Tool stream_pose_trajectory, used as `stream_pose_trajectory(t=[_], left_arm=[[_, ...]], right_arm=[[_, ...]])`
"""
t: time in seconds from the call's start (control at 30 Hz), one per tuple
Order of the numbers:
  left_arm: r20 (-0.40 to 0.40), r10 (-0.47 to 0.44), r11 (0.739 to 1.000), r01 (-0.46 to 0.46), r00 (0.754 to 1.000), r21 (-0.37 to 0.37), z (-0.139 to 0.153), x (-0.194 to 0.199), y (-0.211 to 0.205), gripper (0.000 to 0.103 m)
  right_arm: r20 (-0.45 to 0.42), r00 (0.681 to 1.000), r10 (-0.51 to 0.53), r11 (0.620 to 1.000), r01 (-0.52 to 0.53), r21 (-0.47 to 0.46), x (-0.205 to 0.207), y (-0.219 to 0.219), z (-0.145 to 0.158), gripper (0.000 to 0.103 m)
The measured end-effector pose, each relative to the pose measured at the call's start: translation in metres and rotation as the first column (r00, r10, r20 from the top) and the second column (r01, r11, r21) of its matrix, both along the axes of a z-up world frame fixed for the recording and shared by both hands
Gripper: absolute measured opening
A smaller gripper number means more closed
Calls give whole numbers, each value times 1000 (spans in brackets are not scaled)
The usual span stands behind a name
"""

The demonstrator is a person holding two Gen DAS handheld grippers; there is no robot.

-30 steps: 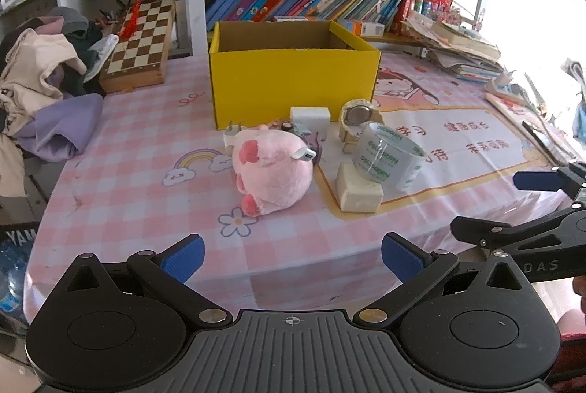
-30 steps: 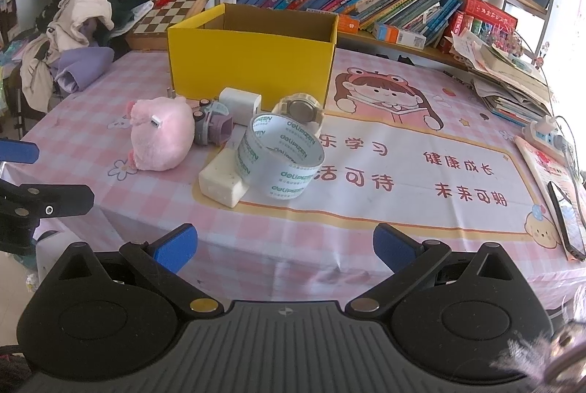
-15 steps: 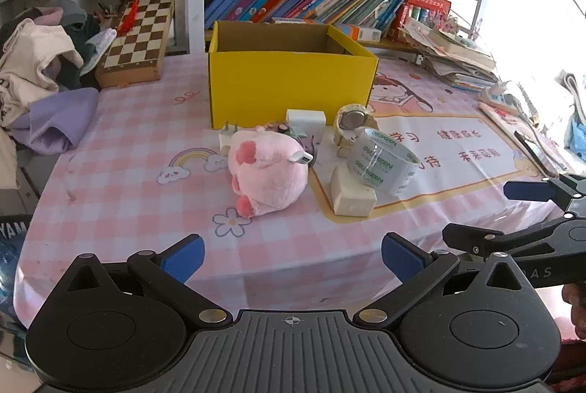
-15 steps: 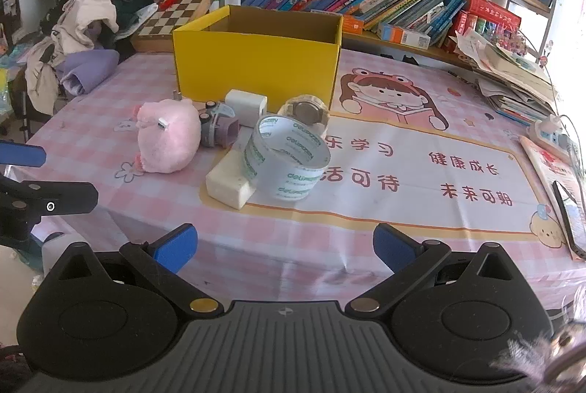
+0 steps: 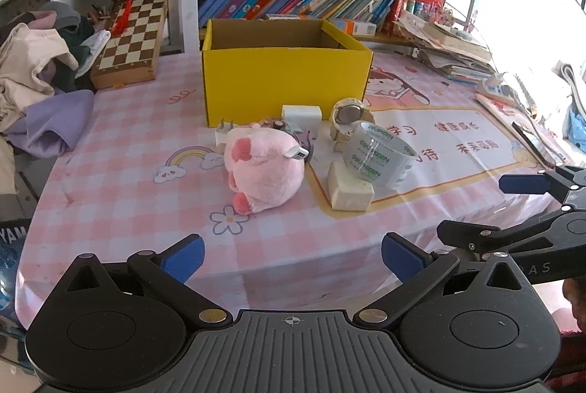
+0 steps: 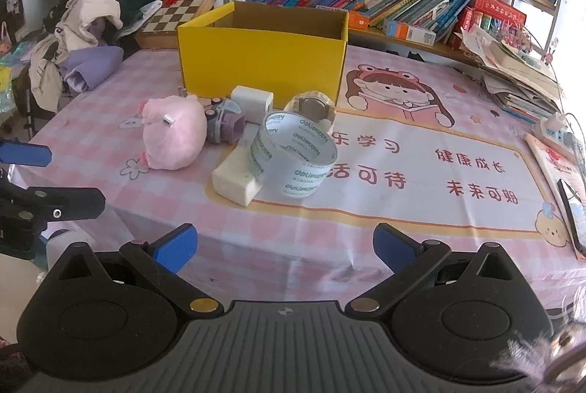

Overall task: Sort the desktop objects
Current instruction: 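Move right tool toward the clear tape roll while left tool approaches the pink plush pig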

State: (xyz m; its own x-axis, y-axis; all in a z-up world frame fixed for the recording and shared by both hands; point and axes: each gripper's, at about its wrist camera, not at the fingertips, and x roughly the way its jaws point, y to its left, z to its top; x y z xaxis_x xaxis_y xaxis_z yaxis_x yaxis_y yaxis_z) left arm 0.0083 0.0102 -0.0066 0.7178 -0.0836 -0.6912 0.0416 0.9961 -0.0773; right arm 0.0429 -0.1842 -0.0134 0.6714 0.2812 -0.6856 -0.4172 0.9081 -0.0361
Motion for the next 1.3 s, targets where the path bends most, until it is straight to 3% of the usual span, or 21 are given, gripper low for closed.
stream_pose_trajectory(t=[0.7,1.07,1.3], left_arm=[[16,-26,1000,26,1000,6,1,1,-2,103],[24,-21,999,20,999,48,2,-3,-3,103],[28,-4,1000,4,1000,14,0,-3,3,103]], right_arm=[[0,1000,2,1000,-2,-11,-1,2,2,101],[23,999,31,999,-30,-30,0,7,1,101],[63,995,77,995,-73,-63,-5,12,3,101]])
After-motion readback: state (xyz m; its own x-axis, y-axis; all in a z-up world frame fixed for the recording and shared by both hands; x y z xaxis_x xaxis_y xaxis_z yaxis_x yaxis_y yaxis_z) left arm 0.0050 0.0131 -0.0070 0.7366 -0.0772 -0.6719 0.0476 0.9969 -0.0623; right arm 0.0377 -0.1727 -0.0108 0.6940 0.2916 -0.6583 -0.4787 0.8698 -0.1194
